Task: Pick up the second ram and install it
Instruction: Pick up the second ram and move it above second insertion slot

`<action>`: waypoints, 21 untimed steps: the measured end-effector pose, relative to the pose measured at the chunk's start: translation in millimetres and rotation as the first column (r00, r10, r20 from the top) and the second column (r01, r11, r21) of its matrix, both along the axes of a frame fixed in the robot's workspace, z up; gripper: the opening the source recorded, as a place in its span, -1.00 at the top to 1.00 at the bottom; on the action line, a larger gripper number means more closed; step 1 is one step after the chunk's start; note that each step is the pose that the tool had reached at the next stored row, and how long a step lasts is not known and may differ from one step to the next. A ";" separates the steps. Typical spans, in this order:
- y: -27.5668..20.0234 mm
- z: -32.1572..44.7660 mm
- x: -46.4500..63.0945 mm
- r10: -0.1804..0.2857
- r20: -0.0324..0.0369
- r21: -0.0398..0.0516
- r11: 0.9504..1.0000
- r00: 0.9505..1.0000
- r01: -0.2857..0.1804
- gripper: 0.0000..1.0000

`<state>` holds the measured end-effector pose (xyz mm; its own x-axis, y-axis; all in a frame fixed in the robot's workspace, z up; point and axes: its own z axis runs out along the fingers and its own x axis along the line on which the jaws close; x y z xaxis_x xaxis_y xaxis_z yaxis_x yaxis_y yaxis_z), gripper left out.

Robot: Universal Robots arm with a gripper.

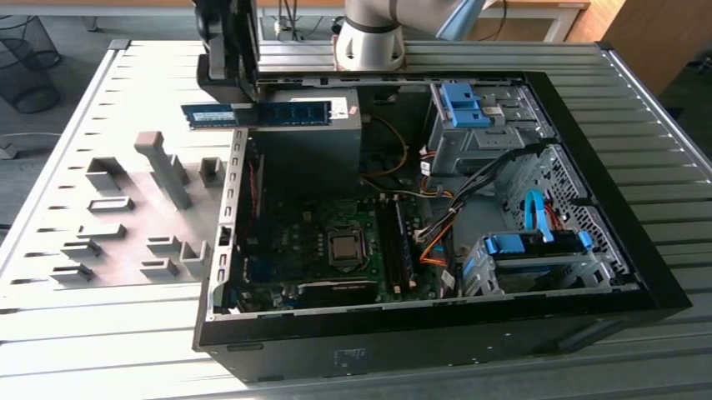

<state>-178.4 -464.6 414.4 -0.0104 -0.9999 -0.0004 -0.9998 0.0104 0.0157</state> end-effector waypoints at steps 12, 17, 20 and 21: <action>0.0 0.0 21.4 0.000 0.000 0.000 1.000 1.000 0.000 0.73; 0.0 0.0 31.8 0.000 0.000 0.000 1.000 1.000 0.000 0.73; 0.0 0.0 38.8 0.000 0.000 0.000 1.000 1.000 0.000 0.73; 0.0 0.0 41.5 0.000 0.000 0.000 1.000 1.000 0.000 0.73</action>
<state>-136.9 -464.6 414.4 -0.0104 -0.9999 -0.0004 -0.9998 0.0104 0.0157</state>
